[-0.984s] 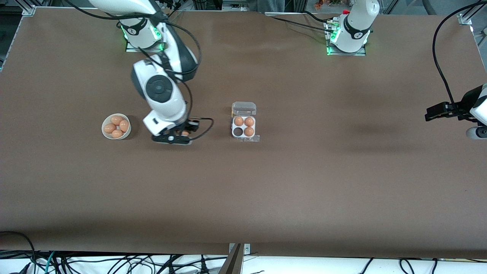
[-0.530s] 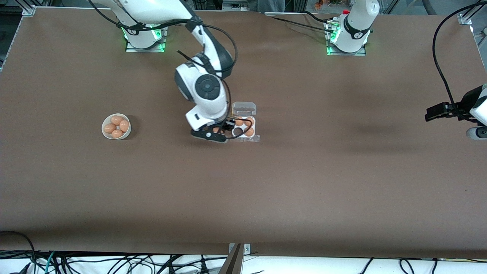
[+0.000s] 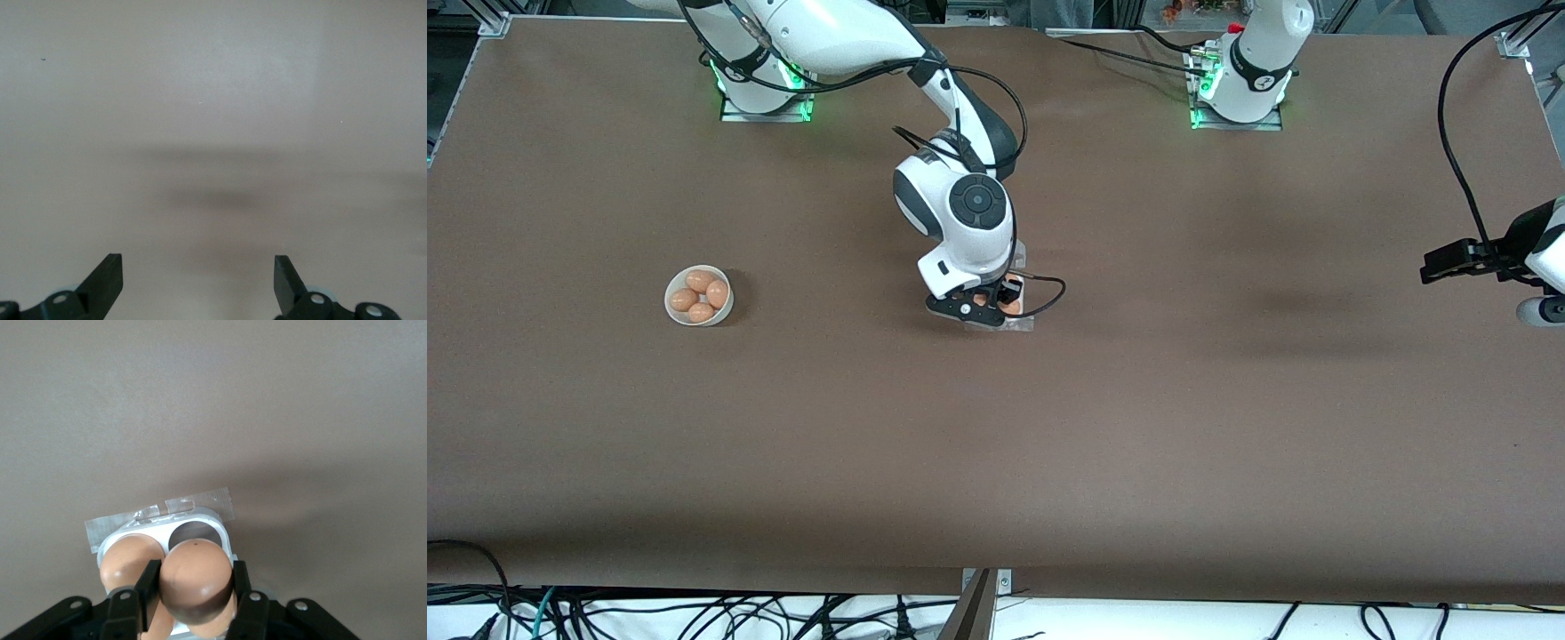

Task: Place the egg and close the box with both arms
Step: 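Lower the egg into the empty carton slot and open the right gripper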

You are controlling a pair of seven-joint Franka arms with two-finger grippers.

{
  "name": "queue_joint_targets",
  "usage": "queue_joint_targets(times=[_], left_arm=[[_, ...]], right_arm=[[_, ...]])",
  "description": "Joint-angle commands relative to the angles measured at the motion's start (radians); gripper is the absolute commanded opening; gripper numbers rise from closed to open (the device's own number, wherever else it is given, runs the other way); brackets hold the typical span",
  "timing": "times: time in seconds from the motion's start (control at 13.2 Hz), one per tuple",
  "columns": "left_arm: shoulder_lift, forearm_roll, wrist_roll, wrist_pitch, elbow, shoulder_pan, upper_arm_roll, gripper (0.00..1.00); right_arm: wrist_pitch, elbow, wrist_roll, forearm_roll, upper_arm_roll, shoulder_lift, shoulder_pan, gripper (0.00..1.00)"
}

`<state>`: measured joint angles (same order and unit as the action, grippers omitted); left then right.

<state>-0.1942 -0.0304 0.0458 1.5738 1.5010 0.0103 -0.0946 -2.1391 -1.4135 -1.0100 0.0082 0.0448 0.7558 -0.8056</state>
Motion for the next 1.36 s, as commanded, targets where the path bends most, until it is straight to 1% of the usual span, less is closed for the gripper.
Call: queue_joint_targets(times=[0.0,0.45,0.61,0.68,0.76,0.83,0.91,1.29], left_arm=[[-0.013,-0.006,0.017,-0.008,-0.03,0.005,0.004,1.0],[-0.013,-0.005,0.017,-0.008,-0.031,0.005,0.006,1.0],[-0.013,-0.005,0.017,-0.009,-0.051,0.004,0.006,1.0],[-0.013,-0.005,0.017,-0.009,-0.051,0.003,0.006,1.0],[-0.013,-0.006,0.017,-0.009,-0.053,0.003,0.006,1.0],[-0.014,-0.006,0.017,-0.009,-0.053,0.003,0.006,1.0],[-0.014,-0.006,0.017,-0.009,-0.054,0.003,0.007,1.0],[-0.013,-0.008,0.017,-0.009,-0.056,0.0,0.007,1.0]], right_arm=[[-0.001,0.034,-0.009,0.013,0.01,0.031,-0.021,0.13],[-0.022,0.034,0.001,0.016,0.01,0.045,-0.023,0.13],[-0.024,0.034,-0.001,0.015,0.009,0.051,-0.023,0.16],[-0.024,0.034,-0.002,0.015,0.009,0.053,-0.024,0.27],[-0.025,0.034,-0.002,0.015,0.009,0.054,-0.024,0.51],[-0.035,0.034,-0.005,0.015,0.009,0.054,-0.024,0.83],[-0.045,0.034,-0.004,0.013,0.009,0.054,-0.024,1.0],[-0.076,0.038,0.019,0.007,0.012,0.05,-0.023,1.0]])
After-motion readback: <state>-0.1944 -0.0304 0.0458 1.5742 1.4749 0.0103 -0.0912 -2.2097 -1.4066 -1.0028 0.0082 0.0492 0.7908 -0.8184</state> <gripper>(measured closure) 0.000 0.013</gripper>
